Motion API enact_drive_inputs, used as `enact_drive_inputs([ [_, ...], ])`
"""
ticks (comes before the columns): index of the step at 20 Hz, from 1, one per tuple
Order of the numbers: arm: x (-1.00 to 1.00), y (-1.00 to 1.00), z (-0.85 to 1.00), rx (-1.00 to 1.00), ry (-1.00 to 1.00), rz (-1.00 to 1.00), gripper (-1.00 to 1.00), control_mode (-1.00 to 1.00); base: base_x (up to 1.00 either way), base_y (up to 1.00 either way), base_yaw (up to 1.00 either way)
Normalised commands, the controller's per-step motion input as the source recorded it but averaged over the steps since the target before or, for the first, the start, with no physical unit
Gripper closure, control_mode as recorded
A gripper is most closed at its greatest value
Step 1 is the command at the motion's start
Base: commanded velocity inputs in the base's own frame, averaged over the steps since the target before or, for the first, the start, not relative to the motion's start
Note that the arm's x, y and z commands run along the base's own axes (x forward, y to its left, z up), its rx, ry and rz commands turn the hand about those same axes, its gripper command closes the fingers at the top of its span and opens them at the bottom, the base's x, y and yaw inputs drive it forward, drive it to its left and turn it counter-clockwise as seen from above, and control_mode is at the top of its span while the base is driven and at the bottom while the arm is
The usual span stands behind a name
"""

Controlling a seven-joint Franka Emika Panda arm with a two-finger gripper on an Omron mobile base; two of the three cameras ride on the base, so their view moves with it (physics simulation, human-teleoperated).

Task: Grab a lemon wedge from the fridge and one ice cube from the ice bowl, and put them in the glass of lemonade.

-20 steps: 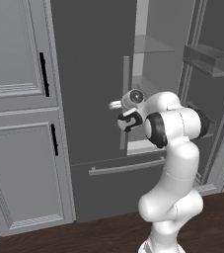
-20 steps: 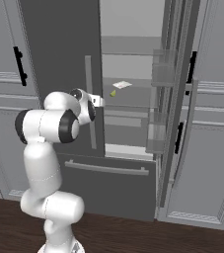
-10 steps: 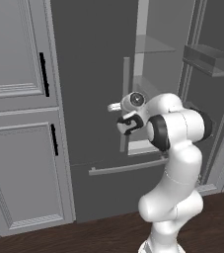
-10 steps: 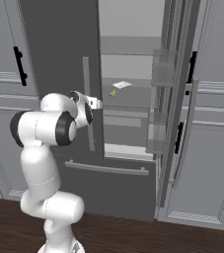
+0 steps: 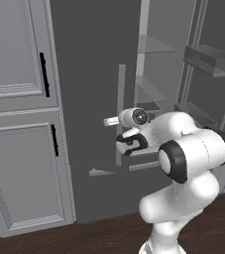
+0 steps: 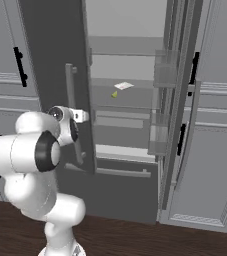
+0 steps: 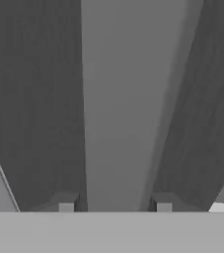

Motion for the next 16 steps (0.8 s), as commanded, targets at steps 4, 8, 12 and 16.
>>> enact_drive_inputs([
  [4, -1.00, 0.42, 0.98, -0.08, 0.00, 0.17, 1.00, -1.00, 0.00, 0.00, 0.00],
  [8, -0.89, 0.34, 1.00, -0.09, 0.00, 0.15, 1.00, -1.00, 0.00, 0.00, 0.00],
  [12, -0.50, 0.28, 1.00, -0.13, 0.00, 0.01, -1.00, -1.00, 0.00, 0.00, 0.00],
  [16, -0.46, 0.06, 1.00, -0.15, 0.00, 0.03, -1.00, -1.00, 0.00, 0.00, 0.00],
])
